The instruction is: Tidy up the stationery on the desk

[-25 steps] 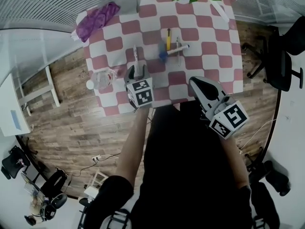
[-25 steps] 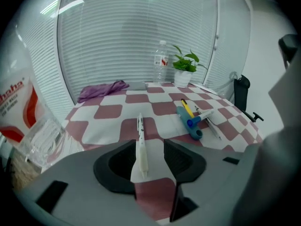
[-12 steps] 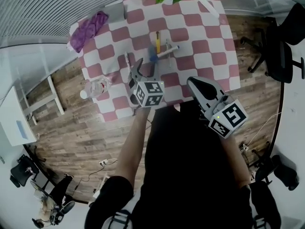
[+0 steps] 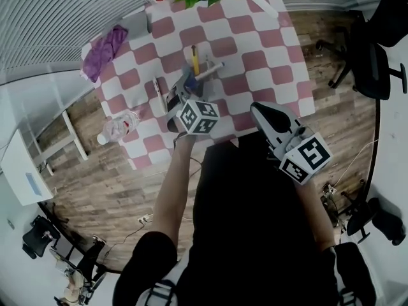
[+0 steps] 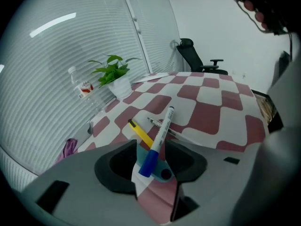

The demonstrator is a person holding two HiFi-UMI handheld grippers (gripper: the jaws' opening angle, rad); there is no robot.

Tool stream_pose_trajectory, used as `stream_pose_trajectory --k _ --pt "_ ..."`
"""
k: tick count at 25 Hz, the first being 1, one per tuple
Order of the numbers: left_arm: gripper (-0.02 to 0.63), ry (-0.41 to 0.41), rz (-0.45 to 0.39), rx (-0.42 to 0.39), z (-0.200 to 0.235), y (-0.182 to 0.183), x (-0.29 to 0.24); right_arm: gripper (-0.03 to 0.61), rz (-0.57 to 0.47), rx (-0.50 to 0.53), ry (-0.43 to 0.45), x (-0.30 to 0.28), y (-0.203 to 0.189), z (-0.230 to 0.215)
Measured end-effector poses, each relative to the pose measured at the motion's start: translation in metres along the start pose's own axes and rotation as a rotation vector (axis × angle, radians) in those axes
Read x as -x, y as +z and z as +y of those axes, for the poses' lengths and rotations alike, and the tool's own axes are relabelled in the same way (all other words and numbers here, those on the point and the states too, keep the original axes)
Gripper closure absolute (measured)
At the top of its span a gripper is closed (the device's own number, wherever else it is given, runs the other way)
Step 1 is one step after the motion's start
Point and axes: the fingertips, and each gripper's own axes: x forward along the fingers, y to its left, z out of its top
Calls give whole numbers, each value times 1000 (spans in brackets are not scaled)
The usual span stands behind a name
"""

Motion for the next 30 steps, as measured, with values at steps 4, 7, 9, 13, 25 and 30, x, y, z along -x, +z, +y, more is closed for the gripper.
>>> stream_pose_trajectory --k 4,7,9,13,25,30 --pt "427 -3 35 -93 -6 2 -8 557 -4 -10 3 3 2 -8" --pt "466 -2 47 -124 -9 1 -10 557 -9 -18 9 5 3 -12" --pt "492 -6 47 -135 -11 1 -11 557 -12 -23 11 6 4 -14" --pt "508 -2 52 -148 -11 0 -11 557 -16 -34 13 10 5 -20" --pt "526 52 -5 -59 -1 11 2 557 -13 -29 45 10 10 -20" --pt "526 107 -46 81 16 15 18 557 -1 -19 78 4 12 -15"
